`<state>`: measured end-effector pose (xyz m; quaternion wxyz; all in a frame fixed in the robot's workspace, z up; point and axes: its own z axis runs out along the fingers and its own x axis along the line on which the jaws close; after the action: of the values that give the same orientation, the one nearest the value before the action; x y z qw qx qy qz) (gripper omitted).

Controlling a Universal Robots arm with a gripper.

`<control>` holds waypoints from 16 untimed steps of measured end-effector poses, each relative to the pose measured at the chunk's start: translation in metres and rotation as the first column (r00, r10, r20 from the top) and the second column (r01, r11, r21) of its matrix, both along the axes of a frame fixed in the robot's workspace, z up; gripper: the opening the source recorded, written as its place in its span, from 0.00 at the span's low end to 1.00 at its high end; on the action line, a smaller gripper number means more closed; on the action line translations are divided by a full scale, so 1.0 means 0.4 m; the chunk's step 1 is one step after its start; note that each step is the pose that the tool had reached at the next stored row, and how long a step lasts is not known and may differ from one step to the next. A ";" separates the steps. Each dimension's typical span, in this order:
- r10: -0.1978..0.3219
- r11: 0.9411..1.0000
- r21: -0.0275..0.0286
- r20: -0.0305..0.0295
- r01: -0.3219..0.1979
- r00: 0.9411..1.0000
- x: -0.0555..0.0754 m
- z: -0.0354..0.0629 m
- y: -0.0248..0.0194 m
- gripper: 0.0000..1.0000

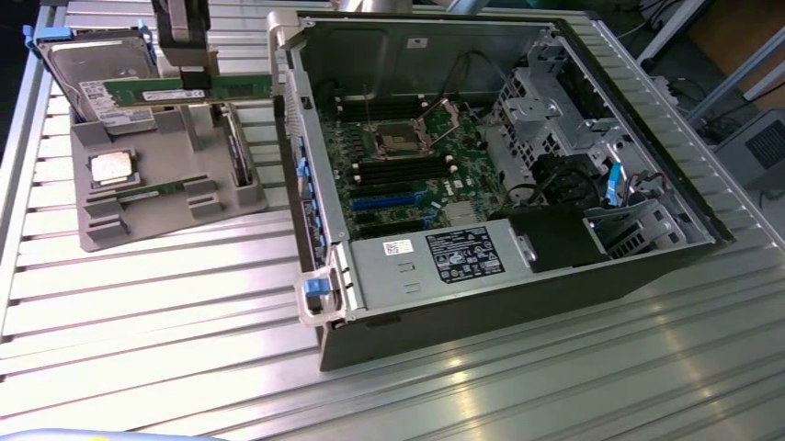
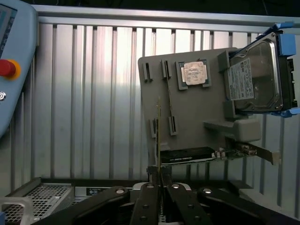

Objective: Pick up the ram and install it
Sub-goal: 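Pick up the ram and move it above insertion slot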

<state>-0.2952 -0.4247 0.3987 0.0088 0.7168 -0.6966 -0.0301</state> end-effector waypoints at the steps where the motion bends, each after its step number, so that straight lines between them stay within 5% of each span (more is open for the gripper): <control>1: 0.000 1.000 0.000 0.000 0.000 1.000 0.005 0.000 0.000 0.13; 16: 0.000 1.000 0.000 0.000 0.000 1.000 0.107 0.000 0.000 0.13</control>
<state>-0.2523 -0.4247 0.3987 0.0088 0.7168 -0.6966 -0.0301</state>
